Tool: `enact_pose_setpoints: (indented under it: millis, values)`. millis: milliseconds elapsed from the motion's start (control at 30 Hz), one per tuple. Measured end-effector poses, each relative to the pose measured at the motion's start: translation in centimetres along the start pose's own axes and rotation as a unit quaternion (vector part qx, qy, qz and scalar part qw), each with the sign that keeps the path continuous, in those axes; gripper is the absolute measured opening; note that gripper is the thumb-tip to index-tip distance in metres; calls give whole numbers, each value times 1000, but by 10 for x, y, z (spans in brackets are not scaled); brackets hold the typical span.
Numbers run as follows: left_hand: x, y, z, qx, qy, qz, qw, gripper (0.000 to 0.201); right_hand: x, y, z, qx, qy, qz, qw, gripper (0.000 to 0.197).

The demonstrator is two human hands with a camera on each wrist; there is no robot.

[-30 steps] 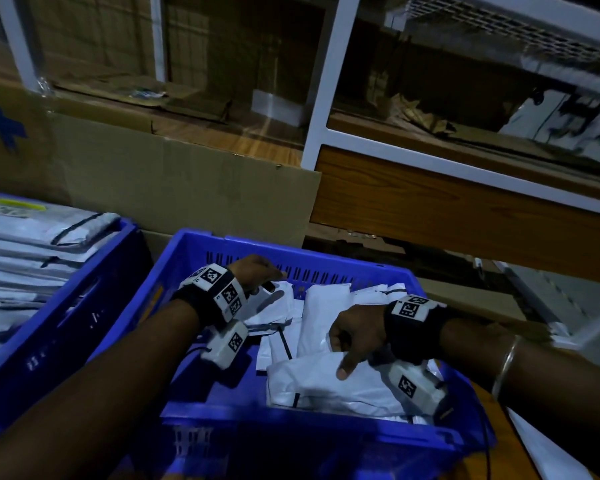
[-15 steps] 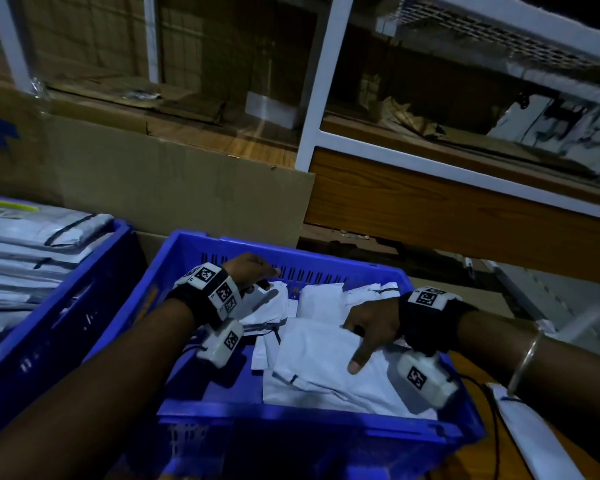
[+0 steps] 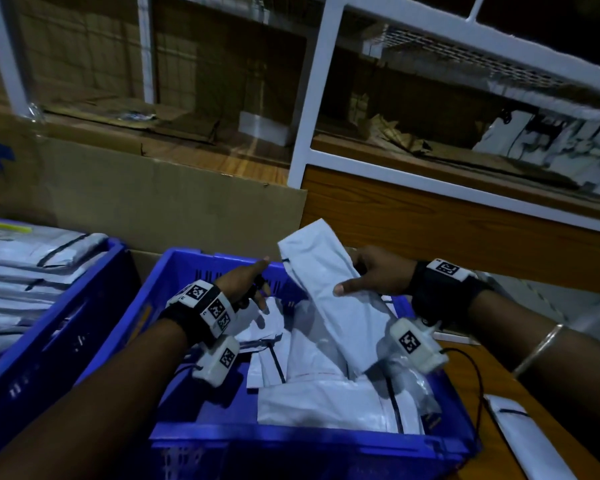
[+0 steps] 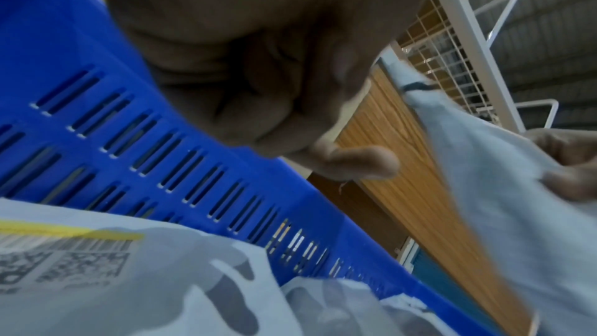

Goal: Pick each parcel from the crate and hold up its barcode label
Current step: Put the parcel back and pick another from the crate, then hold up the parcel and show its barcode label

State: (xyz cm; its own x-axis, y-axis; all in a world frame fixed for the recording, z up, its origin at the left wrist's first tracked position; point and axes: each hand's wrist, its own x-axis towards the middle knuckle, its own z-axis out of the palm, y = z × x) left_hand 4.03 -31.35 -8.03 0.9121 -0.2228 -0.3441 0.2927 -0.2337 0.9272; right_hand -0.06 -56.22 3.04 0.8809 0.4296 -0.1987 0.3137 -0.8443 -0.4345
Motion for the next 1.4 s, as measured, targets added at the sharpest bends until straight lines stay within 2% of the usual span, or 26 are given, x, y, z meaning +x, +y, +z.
enact_pose_setpoints:
  millis: [67, 167, 233, 267, 400, 500, 567, 633, 733, 800, 867, 967, 1067, 1133, 1233, 1400]
  values:
    - [-5, 4, 0, -56, -9, 2, 998, 81, 4, -5, -3, -44, 47, 3, 998, 30]
    - [-11, 10, -2, -93, -36, 5, 995, 94, 9, -13, -3, -163, 79, 6, 984, 22]
    - [-16, 13, -2, -111, -67, 4, 992, 102, 12, -23, 0, -229, 86, -3, 970, 31]
    - [-18, 14, -3, -124, -78, 5, 989, 104, 15, -24, 2, -260, 88, -13, 961, 29]
    - [-23, 19, -3, -171, -87, 20, 981, 103, 25, -35, 12, -345, 80, -46, 934, 22]
    - [-24, 20, -6, -206, -96, 27, 974, 104, 29, -42, 25, -431, 84, -60, 897, 18]
    - [-25, 19, -7, -213, -100, 25, 972, 97, 29, -45, 35, -470, 87, -63, 876, 17]
    - [-27, 19, -5, -208, -97, 17, 973, 82, 31, -47, 45, -480, 76, -71, 871, 21]
    - [-27, 18, -1, -196, -88, 7, 977, 51, 32, -52, 58, -469, 51, -74, 879, 29]
    - [-25, 17, 1, -188, -80, 0, 979, 42, 31, -54, 65, -461, 44, -84, 882, 31]
    - [-24, 17, 0, -184, -77, -15, 980, 50, 31, -54, 71, -453, 39, -97, 886, 32]
    - [-20, 16, -2, -180, -100, -46, 977, 78, 33, -50, 77, -464, 25, -108, 879, 32]
    - [-17, 15, -3, -186, -95, -51, 977, 75, 34, -44, 79, -454, 24, -119, 883, 29]
    - [-16, 14, -2, -186, -66, -49, 979, 59, 34, -38, 77, -421, 24, -122, 899, 28]
    - [-17, 14, 0, -199, -32, -41, 979, 21, 32, -25, 69, -342, 30, -131, 930, 25]
    - [-11, 13, -3, -178, -16, -32, 983, 19, 25, -3, 58, -164, 80, -110, 977, 37]
